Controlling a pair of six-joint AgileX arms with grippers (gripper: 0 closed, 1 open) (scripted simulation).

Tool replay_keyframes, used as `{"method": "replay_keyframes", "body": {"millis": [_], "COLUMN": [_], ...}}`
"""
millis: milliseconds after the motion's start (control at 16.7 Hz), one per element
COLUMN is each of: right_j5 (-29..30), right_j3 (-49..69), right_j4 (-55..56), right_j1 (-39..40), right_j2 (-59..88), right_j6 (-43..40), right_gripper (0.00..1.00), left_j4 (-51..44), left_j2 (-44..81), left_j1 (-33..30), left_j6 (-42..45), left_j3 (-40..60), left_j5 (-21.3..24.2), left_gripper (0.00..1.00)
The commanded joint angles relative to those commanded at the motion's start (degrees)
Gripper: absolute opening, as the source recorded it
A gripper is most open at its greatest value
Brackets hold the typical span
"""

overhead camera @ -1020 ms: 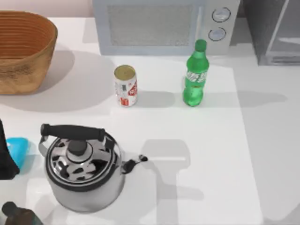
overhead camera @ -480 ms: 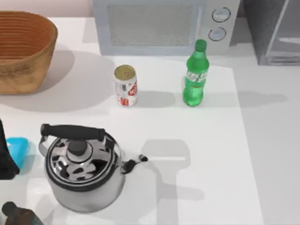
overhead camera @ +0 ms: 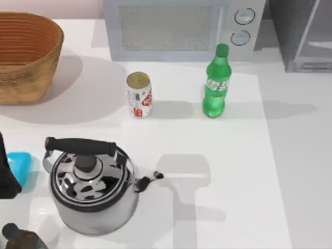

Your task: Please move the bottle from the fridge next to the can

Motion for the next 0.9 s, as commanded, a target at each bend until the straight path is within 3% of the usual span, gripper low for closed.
{"method": "replay_keyframes", "body": {"millis": [240,420,900], "right_j5": [0.10,0.56,5.30], "right_j3": [-0.17,-0.13,-0.24], "right_j4": [0.51,4.71,31.53], "right_j1": [0.60,3.54,22.87], "right_j2": [0.01,0.69,1.65], "right_j6": [0.72,5.72,37.85], "right_gripper": [1.00,1.00,1.00], "left_j4": [0.00,0.00,0.00], "left_j2": [0.00,0.00,0.00], "left_j1": [0.00,0.00,0.00], "left_j6": [0.00,0.00,0.00], "left_j3": [0.00,0.00,0.00], "left_j5": [0.00,0.00,0.00], "left_gripper": [1.00,1.00,1.00]}}
